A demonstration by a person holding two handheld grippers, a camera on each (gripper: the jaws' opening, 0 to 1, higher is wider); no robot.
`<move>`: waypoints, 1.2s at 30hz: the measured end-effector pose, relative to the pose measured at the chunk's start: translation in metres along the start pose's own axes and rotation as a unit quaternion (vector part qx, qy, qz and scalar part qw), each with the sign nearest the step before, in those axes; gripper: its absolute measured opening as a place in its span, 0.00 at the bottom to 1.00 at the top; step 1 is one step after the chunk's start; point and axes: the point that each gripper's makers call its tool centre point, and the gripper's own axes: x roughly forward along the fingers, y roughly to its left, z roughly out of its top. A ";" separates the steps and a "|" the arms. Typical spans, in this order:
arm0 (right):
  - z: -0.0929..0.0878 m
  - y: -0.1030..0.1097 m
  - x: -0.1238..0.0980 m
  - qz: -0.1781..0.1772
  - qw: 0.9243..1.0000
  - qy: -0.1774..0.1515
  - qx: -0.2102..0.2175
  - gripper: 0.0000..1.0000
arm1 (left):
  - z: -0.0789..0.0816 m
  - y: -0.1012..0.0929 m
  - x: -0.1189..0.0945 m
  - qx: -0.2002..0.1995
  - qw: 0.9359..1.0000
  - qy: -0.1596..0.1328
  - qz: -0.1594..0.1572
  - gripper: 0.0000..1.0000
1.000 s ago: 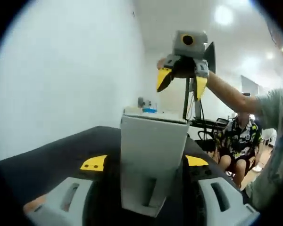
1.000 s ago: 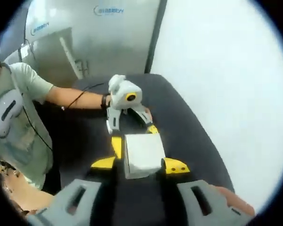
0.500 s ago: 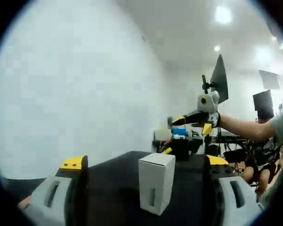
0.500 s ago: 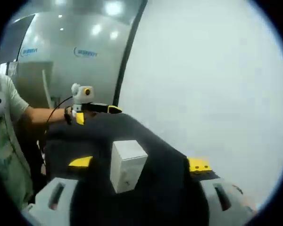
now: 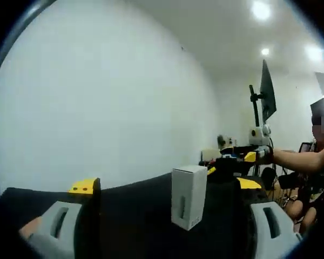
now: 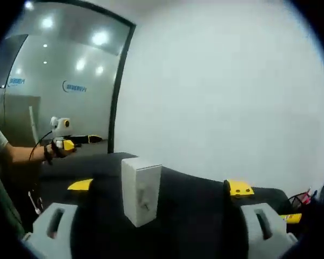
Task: Assemble the cup parts correctly, then place the assembled cup into the box.
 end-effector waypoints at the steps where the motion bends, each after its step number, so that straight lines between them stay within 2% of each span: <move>1: -0.006 -0.004 -0.002 -0.009 1.000 -0.001 0.005 0.93 | -0.004 0.001 -0.001 -0.002 1.000 0.001 0.002 0.96; 4: -0.029 -0.008 -0.006 -0.026 1.000 0.001 0.007 0.93 | -0.028 0.003 -0.010 -0.013 1.000 0.019 0.015 0.96; 8: -0.066 -0.025 -0.007 -0.038 0.999 0.016 0.019 0.93 | -0.050 0.012 -0.018 -0.024 0.999 0.018 0.037 0.96; 13: -0.111 -0.020 -0.012 -0.044 0.998 0.041 0.035 0.93 | -0.077 0.019 -0.023 -0.040 0.998 0.020 0.054 0.96; 15: -0.123 -0.017 -0.013 -0.045 0.997 0.035 0.052 0.93 | -0.086 0.018 -0.025 -0.042 0.997 0.022 0.057 0.96; 16: -0.125 -0.017 -0.012 -0.048 0.996 0.027 0.071 0.93 | -0.090 0.017 -0.028 -0.042 0.997 0.022 0.059 0.96; 18: -0.127 -0.018 -0.014 -0.051 0.995 0.013 0.082 0.93 | -0.098 0.017 -0.031 -0.046 0.997 0.022 0.064 0.96; 21: -0.134 -0.019 -0.016 -0.053 0.995 0.011 0.089 0.93 | -0.110 0.017 -0.037 -0.051 0.996 0.029 0.071 0.95; 23: -0.141 -0.019 -0.018 -0.058 0.994 0.009 0.092 0.93 | -0.107 0.016 -0.038 -0.047 0.996 0.032 0.071 0.93; 25: -0.140 -0.021 -0.019 -0.066 0.995 0.016 0.075 0.93 | -0.099 0.015 -0.036 -0.050 0.996 0.005 0.067 0.93; 26: -0.134 -0.022 -0.019 -0.065 0.995 -0.001 0.074 0.93 | -0.100 0.015 -0.037 -0.051 0.996 0.009 0.069 0.93; 28: -0.140 -0.021 -0.019 -0.064 0.995 0.011 0.080 0.93 | -0.103 0.014 -0.039 -0.054 0.996 0.015 0.069 0.92; 30: -0.142 -0.016 -0.018 -0.065 0.995 0.015 0.069 0.93 | -0.100 0.014 -0.041 -0.055 0.996 0.007 0.067 0.92; 36: -0.145 -0.016 -0.017 -0.065 0.996 0.023 0.056 0.91 | -0.100 0.017 -0.042 -0.062 0.996 0.006 0.065 0.90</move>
